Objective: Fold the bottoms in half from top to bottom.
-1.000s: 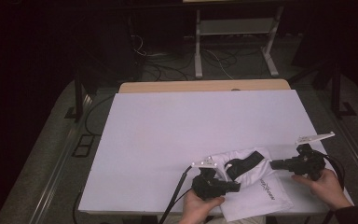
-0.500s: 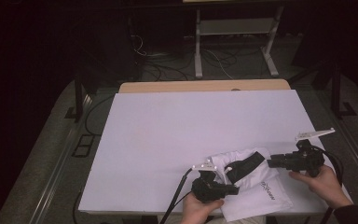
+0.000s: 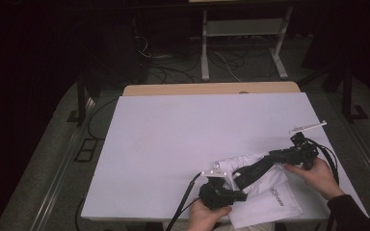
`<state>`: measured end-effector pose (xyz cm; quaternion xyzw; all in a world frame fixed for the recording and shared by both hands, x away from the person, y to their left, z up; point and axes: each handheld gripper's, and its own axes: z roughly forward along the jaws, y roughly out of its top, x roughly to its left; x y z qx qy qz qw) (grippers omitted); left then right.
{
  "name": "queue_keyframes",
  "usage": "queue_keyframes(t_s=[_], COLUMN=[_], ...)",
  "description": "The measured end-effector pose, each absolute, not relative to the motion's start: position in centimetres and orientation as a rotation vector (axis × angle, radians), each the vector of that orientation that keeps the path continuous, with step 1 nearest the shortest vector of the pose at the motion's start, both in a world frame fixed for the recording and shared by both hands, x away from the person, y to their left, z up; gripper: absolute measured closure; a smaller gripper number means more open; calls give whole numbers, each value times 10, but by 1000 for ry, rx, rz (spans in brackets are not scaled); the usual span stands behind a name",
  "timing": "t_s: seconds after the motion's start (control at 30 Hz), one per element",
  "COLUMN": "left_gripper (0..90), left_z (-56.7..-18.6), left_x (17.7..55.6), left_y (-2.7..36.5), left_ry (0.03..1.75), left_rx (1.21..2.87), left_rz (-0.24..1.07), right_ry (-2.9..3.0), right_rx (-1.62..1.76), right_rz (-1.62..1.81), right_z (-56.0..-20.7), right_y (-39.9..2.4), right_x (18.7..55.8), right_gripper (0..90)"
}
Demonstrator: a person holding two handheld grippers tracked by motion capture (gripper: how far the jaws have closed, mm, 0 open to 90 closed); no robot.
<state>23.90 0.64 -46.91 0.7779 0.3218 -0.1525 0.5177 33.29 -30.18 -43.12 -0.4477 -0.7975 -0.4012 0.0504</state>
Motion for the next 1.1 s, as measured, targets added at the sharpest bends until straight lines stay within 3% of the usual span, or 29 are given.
queue_keyframes(t_s=[0.3, 0.7, 1.1], left_gripper=[872, 871, 867], left_z=[-468, -467, -467], left_x=[240, 239, 238], left_y=[4, 1, 1], left_ry=[759, 750, 745], left_rx=[1897, 1915, 1939], left_rz=[-355, -344, -317], right_ry=[-2418, -2368, -2323], right_rx=[-1365, -1329, -1223], right_rz=[-1131, -1186, -1317], right_z=[-443, -443, -427], right_y=[-296, -298, -307], right_x=[342, 343, 330], right_gripper=[511, 781, 812])
